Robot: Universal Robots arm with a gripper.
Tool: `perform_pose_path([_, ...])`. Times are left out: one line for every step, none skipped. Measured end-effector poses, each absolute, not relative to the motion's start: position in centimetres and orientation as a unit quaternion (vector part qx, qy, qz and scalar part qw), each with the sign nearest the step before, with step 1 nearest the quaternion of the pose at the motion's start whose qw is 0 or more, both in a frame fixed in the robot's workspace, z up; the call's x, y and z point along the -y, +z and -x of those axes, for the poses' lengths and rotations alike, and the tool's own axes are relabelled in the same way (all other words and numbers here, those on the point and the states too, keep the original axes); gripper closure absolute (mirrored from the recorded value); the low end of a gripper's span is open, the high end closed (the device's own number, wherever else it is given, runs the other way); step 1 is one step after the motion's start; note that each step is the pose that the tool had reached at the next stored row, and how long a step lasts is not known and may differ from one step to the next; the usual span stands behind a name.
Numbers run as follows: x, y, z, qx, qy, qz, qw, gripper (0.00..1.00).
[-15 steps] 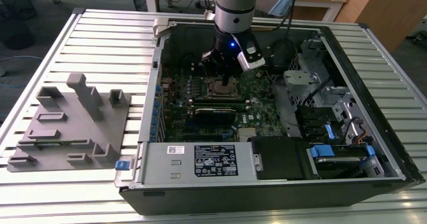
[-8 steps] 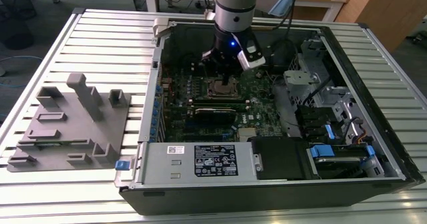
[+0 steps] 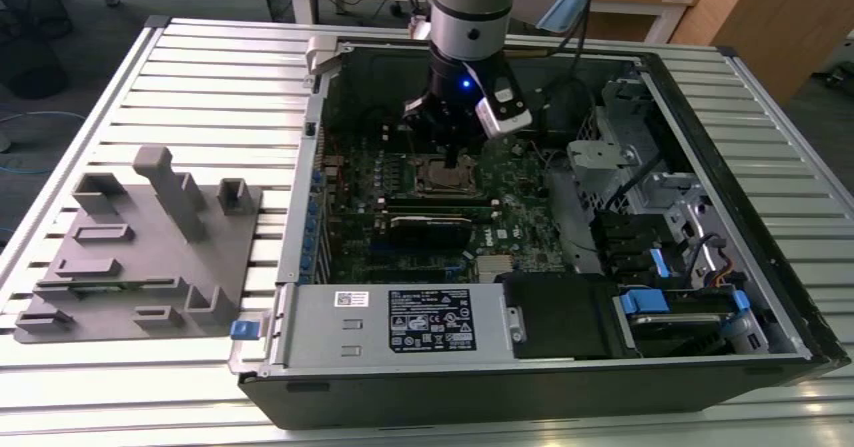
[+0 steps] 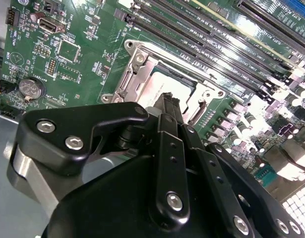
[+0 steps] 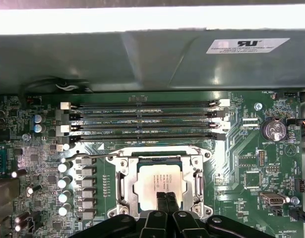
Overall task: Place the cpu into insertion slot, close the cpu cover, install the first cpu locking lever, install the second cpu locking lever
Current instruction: 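Install the first cpu locking lever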
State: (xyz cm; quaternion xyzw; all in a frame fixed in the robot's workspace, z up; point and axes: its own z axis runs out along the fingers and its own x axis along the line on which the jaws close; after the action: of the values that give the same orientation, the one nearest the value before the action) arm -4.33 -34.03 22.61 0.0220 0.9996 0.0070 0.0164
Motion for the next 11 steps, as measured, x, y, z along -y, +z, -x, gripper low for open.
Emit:
perform_pose_path([34.03, 22.62, 4.33, -1.0, 0.007, -0.022, 0.016, 0.89])
perform_pose_path([34.03, 22.62, 4.33, -1.0, 0.007, -0.022, 0.016, 0.89])
perform_pose_path([34.03, 22.62, 4.33, -1.0, 0.007, -0.022, 0.016, 0.89])
perform_pose_path([34.04, 22.74, 4.33, -1.0, 0.007, -0.022, 0.016, 0.89])
perform_pose_path([34.04, 22.85, 4.33, -1.0, 0.007, -0.022, 0.016, 0.89])
perform_pose_path([34.04, 22.85, 4.33, -1.0, 0.007, -0.022, 0.016, 0.89])
perform_pose_path([34.04, 22.85, 4.33, -1.0, 0.007, -0.022, 0.016, 0.89])
perform_pose_path([34.04, 22.85, 4.33, -1.0, 0.007, -0.022, 0.016, 0.89])
perform_pose_path([34.04, 22.86, 4.33, -1.0, 0.007, -0.022, 0.016, 0.89])
perform_pose_path([34.04, 22.86, 4.33, -1.0, 0.007, -0.022, 0.016, 0.89])
perform_pose_path([34.04, 22.86, 4.33, -1.0, 0.007, -0.022, 0.016, 0.89])
